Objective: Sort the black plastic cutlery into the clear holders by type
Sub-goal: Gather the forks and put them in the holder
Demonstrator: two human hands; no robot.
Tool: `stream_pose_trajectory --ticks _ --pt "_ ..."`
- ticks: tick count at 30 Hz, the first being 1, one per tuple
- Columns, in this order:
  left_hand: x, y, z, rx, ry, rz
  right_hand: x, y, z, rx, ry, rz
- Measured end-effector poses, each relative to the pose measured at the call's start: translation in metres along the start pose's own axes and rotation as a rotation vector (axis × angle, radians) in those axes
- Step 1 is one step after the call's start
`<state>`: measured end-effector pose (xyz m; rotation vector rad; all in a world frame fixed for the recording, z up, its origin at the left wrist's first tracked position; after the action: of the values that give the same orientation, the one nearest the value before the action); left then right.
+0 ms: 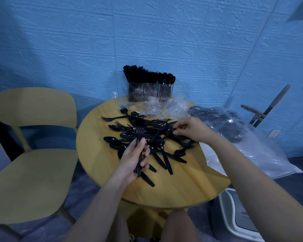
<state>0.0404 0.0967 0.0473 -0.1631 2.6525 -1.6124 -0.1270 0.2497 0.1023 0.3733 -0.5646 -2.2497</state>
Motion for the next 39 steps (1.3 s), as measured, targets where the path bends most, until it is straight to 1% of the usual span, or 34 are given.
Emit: stream_pose_trajectory --ticks 2,3,5,8,10,12,16,17,19,22,24,26,29,31,33,37,39 --pt "0.0 0.0 -0.002 -0.025 -0.014 0.011 -0.01 0.016 0.015 0.161 -0.132 0.051" --pt "0.001 0.0 -0.004 -0.047 -0.012 0.009 -0.016 0.026 0.022 0.284 -0.16 0.09" --pt "0.003 0.0 -0.007 -0.075 -0.001 -0.007 -0.025 0.045 0.028 0.474 -0.143 0.155" --pt "0.004 -0.002 -0.017 -0.087 0.022 -0.016 -0.027 0.064 0.022 0.546 -0.041 0.165" --pt "0.003 -0.001 -0.024 -0.116 0.06 -0.003 -0.022 0.07 0.012 0.523 -0.027 0.132" --pt "0.001 0.0 -0.029 -0.107 0.087 0.023 -0.015 0.071 0.001 0.493 -0.048 0.087" --pt "0.0 0.0 -0.031 -0.086 0.089 0.074 -0.009 0.067 -0.004 0.371 -0.034 0.069" --pt "0.0 0.0 -0.03 -0.082 0.087 0.073 -0.008 0.059 -0.001 0.298 -0.033 0.033" --pt "0.002 0.0 -0.025 -0.076 0.072 0.06 -0.006 0.034 0.006 0.037 -0.019 -0.098" --pt "0.003 0.0 -0.017 -0.086 0.026 0.054 -0.005 -0.003 -0.003 -0.346 0.133 -0.339" --pt "0.003 0.0 -0.016 -0.094 0.015 0.056 -0.004 -0.012 -0.014 -0.464 0.188 -0.405" --pt "0.002 0.001 -0.015 -0.09 0.014 0.062 -0.003 -0.013 -0.019 -0.433 0.186 -0.409" --pt "0.0 0.002 -0.014 -0.083 0.011 0.072 0.001 -0.009 -0.021 -0.279 0.22 -0.382" --pt "-0.001 0.002 -0.014 -0.081 0.006 0.077 0.002 -0.006 -0.023 -0.225 0.236 -0.381" --pt "-0.001 0.002 -0.013 -0.084 0.0 0.078 0.003 -0.006 -0.027 -0.216 0.237 -0.384" --pt "-0.002 0.001 -0.012 -0.086 -0.003 0.078 0.006 -0.004 -0.032 -0.274 0.201 -0.364" --pt "-0.003 0.001 -0.012 -0.085 -0.004 0.078 0.008 -0.001 -0.032 -0.254 0.201 -0.349"
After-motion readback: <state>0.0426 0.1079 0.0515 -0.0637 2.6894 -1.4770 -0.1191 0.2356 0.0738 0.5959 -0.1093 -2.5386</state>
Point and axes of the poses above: each hand's wrist, its own x-axis towards the middle knuckle, its own z-axis out of the back of the hand, y = z × x, the point moved 1 cm from there along x, towards the middle knuckle, and after that the axes turned 9 degrees about y, right-handed, at the moved point
